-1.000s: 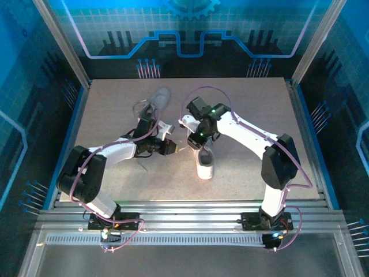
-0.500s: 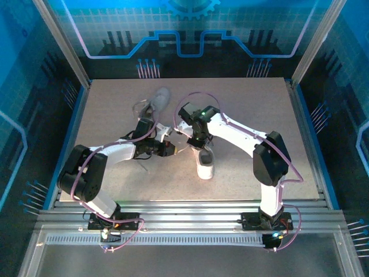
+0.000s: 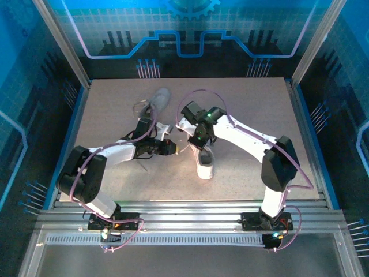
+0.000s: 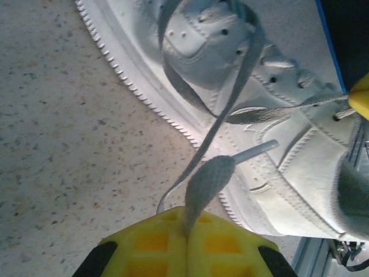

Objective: Tie the shoes

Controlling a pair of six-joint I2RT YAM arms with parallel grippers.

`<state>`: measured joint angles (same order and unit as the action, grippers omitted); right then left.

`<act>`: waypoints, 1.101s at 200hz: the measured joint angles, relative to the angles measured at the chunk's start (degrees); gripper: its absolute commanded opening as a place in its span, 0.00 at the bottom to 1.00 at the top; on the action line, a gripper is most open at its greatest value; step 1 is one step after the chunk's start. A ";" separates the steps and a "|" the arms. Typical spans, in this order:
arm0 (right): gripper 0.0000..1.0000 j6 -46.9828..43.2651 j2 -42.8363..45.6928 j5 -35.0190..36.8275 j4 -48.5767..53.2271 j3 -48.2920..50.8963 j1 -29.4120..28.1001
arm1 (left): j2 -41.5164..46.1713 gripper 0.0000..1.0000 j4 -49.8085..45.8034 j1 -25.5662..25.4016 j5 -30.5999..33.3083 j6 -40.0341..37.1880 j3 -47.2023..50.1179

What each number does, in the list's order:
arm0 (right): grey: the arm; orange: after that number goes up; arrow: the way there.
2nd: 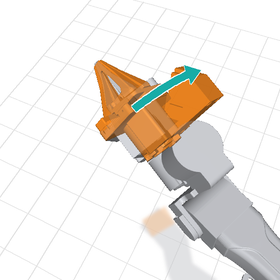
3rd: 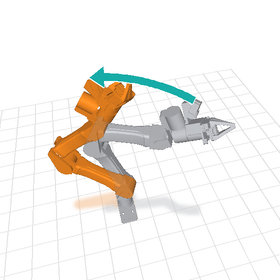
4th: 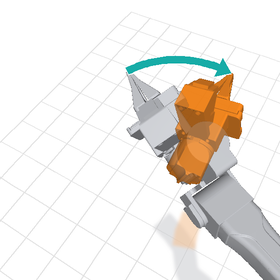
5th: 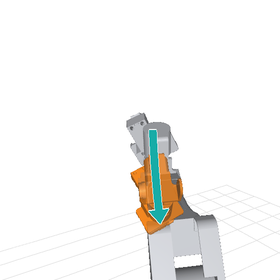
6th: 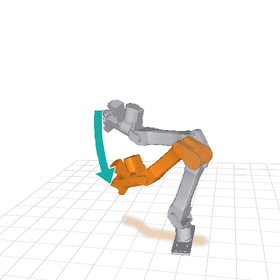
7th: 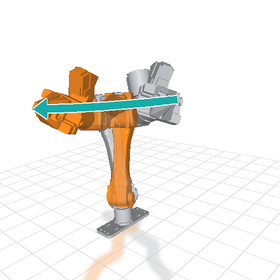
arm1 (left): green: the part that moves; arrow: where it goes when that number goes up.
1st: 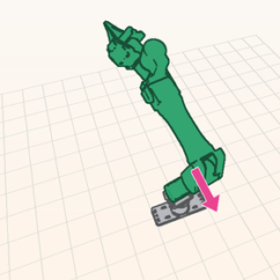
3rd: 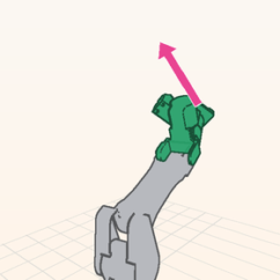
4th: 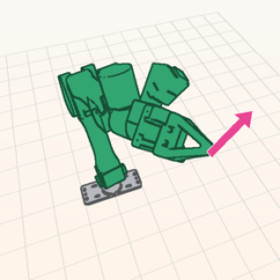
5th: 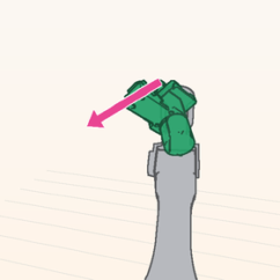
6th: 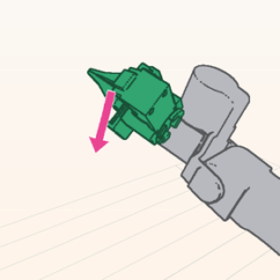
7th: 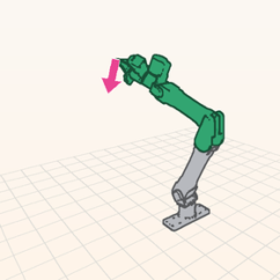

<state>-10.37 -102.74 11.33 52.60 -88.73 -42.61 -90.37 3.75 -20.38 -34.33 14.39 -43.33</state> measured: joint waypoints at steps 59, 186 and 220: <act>0.00 5.09 4.72 -4.39 -5.60 6.16 1.75 | 0.44 0.00 2.36 -5.27 0.02 4.87 -0.15; 0.00 13.35 10.10 -11.17 -15.72 15.43 3.76 | -2.99 0.00 2.32 -10.32 3.30 11.26 -3.54; 0.00 15.06 11.26 -12.63 -17.94 17.44 4.42 | -4.33 0.00 2.25 -10.64 3.50 11.26 -5.38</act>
<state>4.69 -91.48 -1.30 34.65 -71.29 -38.20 -94.70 6.00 -31.03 -30.83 25.65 -48.71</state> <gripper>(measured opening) 0.040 0.050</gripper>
